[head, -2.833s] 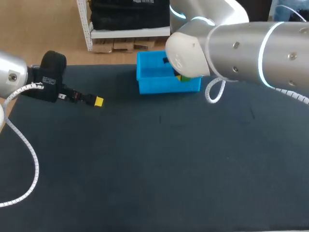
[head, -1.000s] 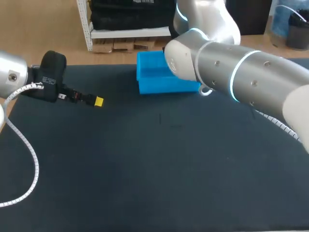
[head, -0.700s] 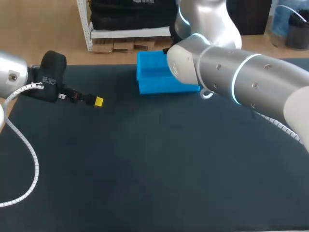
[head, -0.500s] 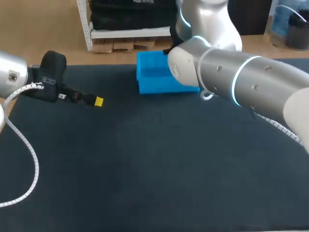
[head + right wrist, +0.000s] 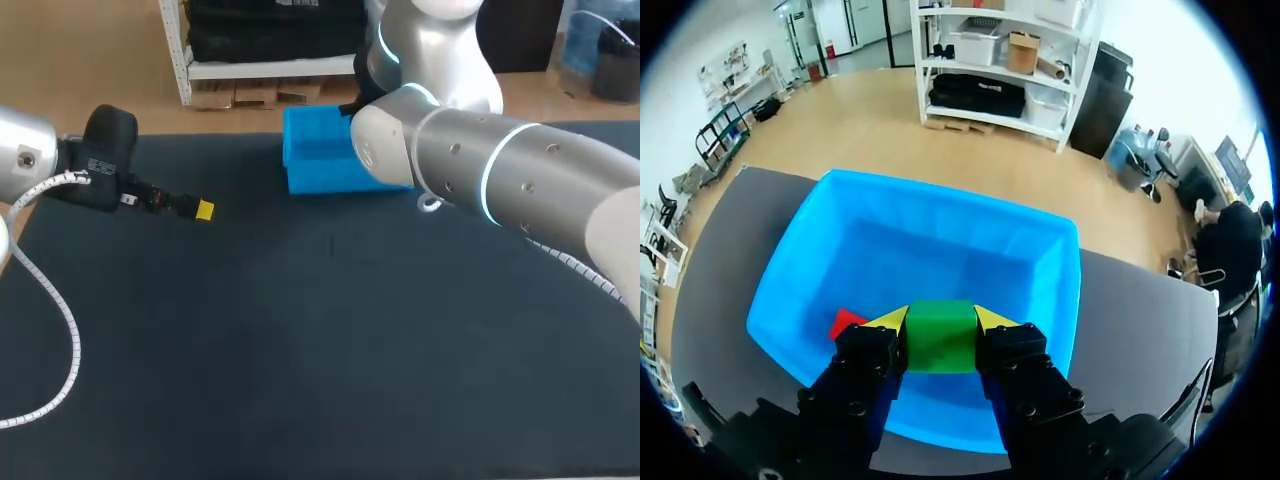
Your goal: Use the left arm to pick the red cube and place it into the blue plastic box first, then use the right arm to grasp the green cube and put it into the same blue plastic box after the first action is fully finished.
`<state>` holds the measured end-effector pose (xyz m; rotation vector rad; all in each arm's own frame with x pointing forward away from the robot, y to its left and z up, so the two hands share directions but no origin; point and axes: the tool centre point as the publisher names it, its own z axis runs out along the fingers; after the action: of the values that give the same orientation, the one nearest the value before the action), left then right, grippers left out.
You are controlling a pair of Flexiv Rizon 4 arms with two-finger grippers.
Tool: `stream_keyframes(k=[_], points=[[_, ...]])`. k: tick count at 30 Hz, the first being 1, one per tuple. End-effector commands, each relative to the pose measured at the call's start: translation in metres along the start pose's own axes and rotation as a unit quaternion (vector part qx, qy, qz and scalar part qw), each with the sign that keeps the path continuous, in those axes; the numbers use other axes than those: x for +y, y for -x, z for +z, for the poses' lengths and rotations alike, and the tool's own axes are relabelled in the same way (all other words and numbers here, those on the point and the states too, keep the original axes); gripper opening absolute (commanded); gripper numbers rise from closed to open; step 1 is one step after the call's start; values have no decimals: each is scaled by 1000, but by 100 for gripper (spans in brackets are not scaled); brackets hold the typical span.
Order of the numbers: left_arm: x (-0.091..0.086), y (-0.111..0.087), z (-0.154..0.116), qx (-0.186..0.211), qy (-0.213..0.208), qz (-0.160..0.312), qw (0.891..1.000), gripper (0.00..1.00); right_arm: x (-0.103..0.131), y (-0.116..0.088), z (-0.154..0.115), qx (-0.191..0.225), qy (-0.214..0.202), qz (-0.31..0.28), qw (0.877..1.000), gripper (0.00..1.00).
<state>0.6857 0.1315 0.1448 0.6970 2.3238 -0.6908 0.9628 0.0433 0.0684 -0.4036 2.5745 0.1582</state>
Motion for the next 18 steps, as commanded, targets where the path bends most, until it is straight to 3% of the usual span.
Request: stream_keyframes(k=[1, 5, 6, 8, 10, 18], points=[[1, -2, 0, -4, -2, 1, 1000, 100, -1, 11, 9, 105, 3, 0, 995, 0], [1, -2, 0, -4, -2, 1, 1000, 100, -2, 11, 10, 107, 6, 2, 994, 0], [1, -2, 0, -4, -2, 1, 1000, 100, -2, 10, 10, 107, 6, 3, 994, 10], [1, -2, 0, -4, -2, 1, 1000, 100, -2, 10, 10, 108, 7, 3, 994, 46], [1, -2, 0, -4, -2, 1, 1000, 100, -2, 10, 10, 109, 8, 5, 994, 100], [1, -2, 0, -4, -2, 1, 1000, 100, -1, 9, 1, 108, 6, 6, 994, 100]])
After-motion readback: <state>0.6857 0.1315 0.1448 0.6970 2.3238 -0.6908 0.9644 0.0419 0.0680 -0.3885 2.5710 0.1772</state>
